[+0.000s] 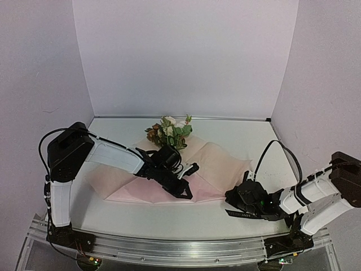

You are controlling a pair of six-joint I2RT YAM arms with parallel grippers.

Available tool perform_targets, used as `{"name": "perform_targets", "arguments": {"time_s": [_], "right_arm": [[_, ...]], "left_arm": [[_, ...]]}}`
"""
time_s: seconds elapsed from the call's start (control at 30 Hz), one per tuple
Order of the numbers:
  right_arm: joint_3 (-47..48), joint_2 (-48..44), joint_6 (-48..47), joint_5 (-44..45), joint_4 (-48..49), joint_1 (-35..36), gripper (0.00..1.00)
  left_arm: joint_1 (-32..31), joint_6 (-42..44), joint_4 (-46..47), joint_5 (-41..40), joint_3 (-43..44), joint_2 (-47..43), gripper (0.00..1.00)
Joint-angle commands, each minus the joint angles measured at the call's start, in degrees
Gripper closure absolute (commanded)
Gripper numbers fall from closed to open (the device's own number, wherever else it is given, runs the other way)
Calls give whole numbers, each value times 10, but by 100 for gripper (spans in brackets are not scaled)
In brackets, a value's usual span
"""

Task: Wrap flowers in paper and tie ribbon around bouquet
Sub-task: Fold the one-fourth-folded wrapping paper at the center of the board.

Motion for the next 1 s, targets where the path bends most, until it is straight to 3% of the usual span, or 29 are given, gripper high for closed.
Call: {"name": "perform_targets", "arguments": {"time_s": [0.0,0.33,0.5,0.73,0.97], "right_arm": [[15,-10,-14,-3,-12,-2,100],[18,-51,-35,4,-41,-2,100],[73,-106,-90,-27,-134,5,100],[197,-148,-213,-81,-350,19,100],[238,-131,-275,-118,-429,22,100]], "left_arm": [[-7,27,-11,10,18,20,96],[-22,32,-34,-38,37,55,98],[-33,27,-56,-81,60,78,99],[-35,-2,-41,-84,73,100,100],[-35,-23,-13,-70,64,81,100]]}}
